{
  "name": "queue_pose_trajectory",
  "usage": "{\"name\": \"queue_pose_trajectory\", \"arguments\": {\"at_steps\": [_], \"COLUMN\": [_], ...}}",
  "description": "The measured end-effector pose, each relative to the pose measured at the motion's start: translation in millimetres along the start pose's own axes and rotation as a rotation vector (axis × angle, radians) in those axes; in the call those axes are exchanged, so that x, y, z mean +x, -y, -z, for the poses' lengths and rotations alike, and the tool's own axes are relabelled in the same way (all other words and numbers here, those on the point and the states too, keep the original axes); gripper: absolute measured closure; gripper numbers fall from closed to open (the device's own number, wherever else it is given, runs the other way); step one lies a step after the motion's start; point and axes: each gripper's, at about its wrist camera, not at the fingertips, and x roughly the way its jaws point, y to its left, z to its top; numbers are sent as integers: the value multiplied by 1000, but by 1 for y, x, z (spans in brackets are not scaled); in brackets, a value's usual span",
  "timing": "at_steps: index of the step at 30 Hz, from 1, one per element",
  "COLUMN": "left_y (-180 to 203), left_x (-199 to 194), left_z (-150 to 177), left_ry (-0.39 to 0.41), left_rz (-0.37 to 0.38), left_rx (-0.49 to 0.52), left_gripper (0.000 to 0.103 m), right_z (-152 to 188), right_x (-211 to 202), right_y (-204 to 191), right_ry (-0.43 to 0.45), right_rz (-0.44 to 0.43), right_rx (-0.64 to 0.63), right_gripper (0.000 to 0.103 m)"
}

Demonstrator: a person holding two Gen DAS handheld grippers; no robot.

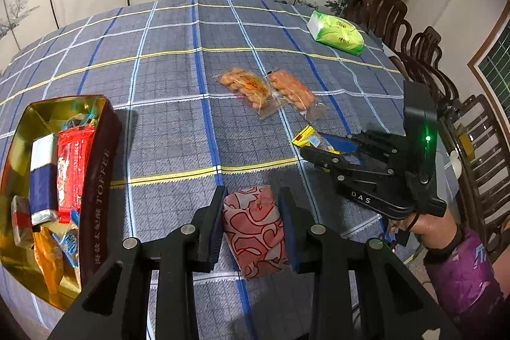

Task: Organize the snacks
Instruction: 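Grasp the yellow packet with the right gripper while the left gripper carries the pink cake, then lower the pink cake into the tin and open the left gripper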

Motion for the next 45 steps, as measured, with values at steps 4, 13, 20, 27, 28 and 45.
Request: {"name": "queue_pose_trajectory", "arguments": {"at_steps": [4,13,20,27,28,45], "left_y": [-8,-54,-97,-125,-127,-154], "left_x": [-14,-63,-87,-98,-98,-94], "left_z": [4,20,37,48,48,53], "left_ry": [23,88,112,124,124,114], "left_rz": [-2,-63,-123,-140,-141,-151], "left_rx": [-14,-80,-147,-202,-206,-241], "left_gripper": [74,74,74,74,74,74], "right_z": [9,32,29,29,29,27], "right_x": [-13,-32,-24,-21,-21,-16], "right_y": [-2,-6,-26,-28,-28,-34], "right_ry": [48,132,106,89,88,82], "right_rz": [10,17,43,65,67,70], "right_rx": [76,260,216,214,214,212], "right_gripper": [77,77,77,77,77,77]}}
